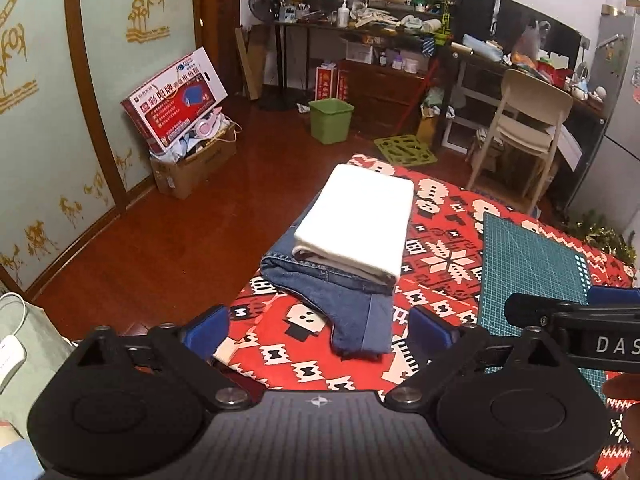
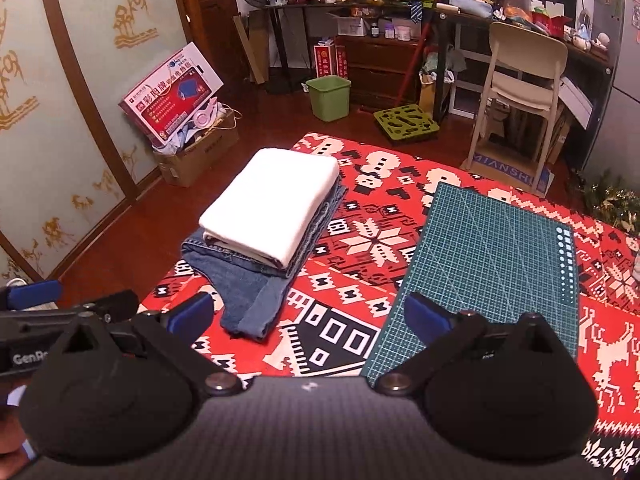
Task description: Fold clothes
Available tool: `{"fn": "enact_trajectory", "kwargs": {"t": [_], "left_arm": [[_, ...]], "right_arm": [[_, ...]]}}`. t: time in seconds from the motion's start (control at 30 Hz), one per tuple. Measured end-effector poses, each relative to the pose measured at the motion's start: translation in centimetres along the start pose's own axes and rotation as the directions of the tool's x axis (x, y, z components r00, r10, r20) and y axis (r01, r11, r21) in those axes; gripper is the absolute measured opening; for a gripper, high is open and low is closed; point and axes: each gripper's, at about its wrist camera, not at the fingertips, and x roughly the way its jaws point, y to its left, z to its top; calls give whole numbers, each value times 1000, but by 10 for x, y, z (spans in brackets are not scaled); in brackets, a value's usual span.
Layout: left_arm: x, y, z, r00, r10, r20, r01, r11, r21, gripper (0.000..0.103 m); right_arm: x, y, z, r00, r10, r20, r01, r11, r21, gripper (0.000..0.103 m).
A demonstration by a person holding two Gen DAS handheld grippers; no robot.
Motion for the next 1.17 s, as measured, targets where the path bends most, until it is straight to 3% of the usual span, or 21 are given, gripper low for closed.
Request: {"fn": "enact_trajectory", "kwargs": {"t": [1.17], "left_arm": [[0,0,-1,999,-6,-40,6,1000,-10,99]], "right_arm": [[-1,2,-3,999,-28,-17,28,1000,-12,102]]}}
